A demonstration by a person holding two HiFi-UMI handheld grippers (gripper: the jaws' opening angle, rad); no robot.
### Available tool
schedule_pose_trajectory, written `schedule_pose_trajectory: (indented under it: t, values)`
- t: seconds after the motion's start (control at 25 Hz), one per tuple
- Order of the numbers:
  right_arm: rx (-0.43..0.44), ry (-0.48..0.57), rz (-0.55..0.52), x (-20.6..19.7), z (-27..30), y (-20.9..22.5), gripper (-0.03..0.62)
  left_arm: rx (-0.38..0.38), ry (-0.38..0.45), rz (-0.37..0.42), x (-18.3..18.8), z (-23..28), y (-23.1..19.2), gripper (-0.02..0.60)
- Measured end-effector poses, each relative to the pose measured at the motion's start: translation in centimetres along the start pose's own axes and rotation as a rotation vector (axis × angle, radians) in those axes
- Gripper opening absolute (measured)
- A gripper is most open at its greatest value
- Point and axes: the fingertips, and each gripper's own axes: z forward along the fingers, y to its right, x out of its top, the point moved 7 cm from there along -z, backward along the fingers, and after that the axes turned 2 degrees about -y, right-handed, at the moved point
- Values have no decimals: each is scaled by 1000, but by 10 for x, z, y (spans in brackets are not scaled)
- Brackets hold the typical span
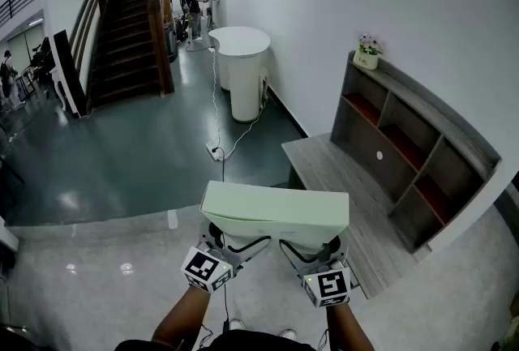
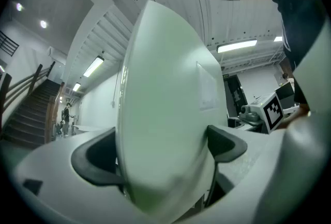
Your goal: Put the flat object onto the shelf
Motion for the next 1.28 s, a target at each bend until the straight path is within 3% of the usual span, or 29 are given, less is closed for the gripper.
schedule_pose_trajectory:
  t: [0.64,1.28]
  values:
    - [1,-14,14,-4,10,-6,526,-3,4,3,-5,-2,-10,537]
    - [-13,-41,76,-8,34,-62,526,-22,4,3,-17,-46,-48,537]
